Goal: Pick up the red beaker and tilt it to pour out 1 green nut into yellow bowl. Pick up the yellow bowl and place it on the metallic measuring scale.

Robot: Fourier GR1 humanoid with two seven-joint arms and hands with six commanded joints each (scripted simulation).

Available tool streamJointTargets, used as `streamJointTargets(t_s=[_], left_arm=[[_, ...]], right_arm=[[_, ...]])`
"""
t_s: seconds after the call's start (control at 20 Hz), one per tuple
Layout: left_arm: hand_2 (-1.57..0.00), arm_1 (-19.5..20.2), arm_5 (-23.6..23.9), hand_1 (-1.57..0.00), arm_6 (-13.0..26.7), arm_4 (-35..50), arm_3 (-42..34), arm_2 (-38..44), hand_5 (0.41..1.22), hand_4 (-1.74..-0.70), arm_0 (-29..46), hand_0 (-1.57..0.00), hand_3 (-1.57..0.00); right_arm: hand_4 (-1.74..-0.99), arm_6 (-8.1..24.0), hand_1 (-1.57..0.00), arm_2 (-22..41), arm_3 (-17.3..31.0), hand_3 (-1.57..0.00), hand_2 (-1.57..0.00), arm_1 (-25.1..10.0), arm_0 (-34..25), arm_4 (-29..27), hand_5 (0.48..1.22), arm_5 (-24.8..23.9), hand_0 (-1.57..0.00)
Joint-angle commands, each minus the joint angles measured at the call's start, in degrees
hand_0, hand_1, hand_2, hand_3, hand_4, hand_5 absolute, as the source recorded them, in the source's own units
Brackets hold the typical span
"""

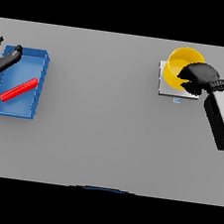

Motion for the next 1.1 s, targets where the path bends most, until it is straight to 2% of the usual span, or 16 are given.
streamJointTargets(t_s=[0.0, 0.1, 0.2, 0.25, 0.3, 0.4, 0.5, 0.6, 0.7, 0.8, 0.9, 1.05], left_arm=[[0.00, 0.4, 0.0, 0.00, 0.0, 0.2, -0.5, 0.2, 0.713, -0.73, 0.2, 0.00, 0.00], [0.00, 0.5, -0.3, 0.00, 0.1, -0.2, 0.3, 0.0, 0.712, -0.73, -0.1, 0.00, 0.00], [0.00, 0.3, -0.6, 0.00, 0.4, -0.4, 0.3, -0.2, 0.715, -0.73, -0.7, 0.00, 0.00], [0.00, 0.2, -0.9, 0.00, 0.2, -0.3, 0.8, -0.2, 0.717, -0.73, -0.6, 0.00, 0.00], [0.00, -0.1, -0.8, 0.00, -0.1, -0.5, 1.2, -0.2, 0.720, -0.73, -0.7, 0.00, 0.00], [0.00, -0.1, -1.4, 0.00, -0.6, -0.1, 1.6, 0.1, 0.728, -0.73, -0.7, 0.00, 0.00], [0.00, -0.5, -1.3, 0.00, -0.8, -0.2, 1.9, 0.0, 0.723, -0.73, -0.7, 0.00, 0.00], [0.00, -0.8, -1.6, 0.00, -0.6, -0.1, 2.7, 0.1, 0.712, -0.73, -1.2, 0.00, 0.00], [0.00, -0.7, -1.5, 0.00, -0.4, -0.1, 2.5, 0.1, 0.705, -0.72, -1.2, 0.00, 0.00], [0.00, -1.4, -1.4, 0.00, -0.3, -0.1, 3.1, 0.1, 0.700, -0.72, -1.7, 0.00, 0.00], [0.00, -1.2, -1.0, 0.00, -1.1, -0.1, 2.8, 0.2, 0.697, -0.72, -1.1, 0.00, 0.00], [0.00, -0.2, -1.0, 0.00, -0.8, -0.1, 1.9, 0.3, 0.693, -0.72, -0.6, 0.00, 0.00]], right_arm=[[-1.741, 0.7, -1.57, -0.1, 0.6, -1.44, -1.38, 0.5, -0.5, -0.1, 1.221, 0.4, -1.53], [-1.741, -0.1, -1.57, -0.3, 1.9, -1.49, -1.36, 0.8, -0.7, 0.0, 1.221, 0.5, -1.42], [-1.741, 0.2, -1.57, -0.3, 2.8, -1.36, -1.39, 1.2, -0.6, 0.3, 1.221, 0.1, -1.40], [-1.741, 0.0, -1.46, -0.7, 3.0, -1.20, -1.42, 1.2, -0.7, -0.1, 1.221, 0.4, -1.33], [-1.701, -0.6, -1.32, -1.1, 3.2, -1.06, -1.33, 1.1, -0.8, -0.3, 1.221, 0.7, -1.13], [-1.619, 0.2, -0.98, -1.6, 3.2, -0.83, -1.04, 1.0, -1.0, -0.8, 1.072, 1.7, -0.72], [-1.563, 1.3, -0.70, -1.5, 3.5, -0.67, -0.80, 1.0, -1.4, -0.6, 0.971, 2.9, -0.46], [-1.517, 0.0, -0.48, -0.9, 3.9, -0.57, -0.60, 0.5, -1.1, -0.1, 0.902, 2.6, -0.29], [-1.485, -1.7, -0.30, 0.0, 3.9, -0.49, -0.45, 0.2, -1.0, 0.6, 0.859, 2.4, -0.19], [-1.456, -1.1, -0.19, 0.2, 4.1, -0.41, -0.31, 0.6, -1.1, 0.9, 0.827, 2.4, -0.12], [-1.431, -0.2, -0.12, 0.3, 5.5, -0.35, -0.20, 0.9, -1.9, 1.2, 0.799, 3.1, -0.08], [-1.410, 0.5, -0.06, -0.1, 4.5, -0.27, -0.10, 0.4, -1.2, 0.6, 0.759, 4.0, -0.04]])
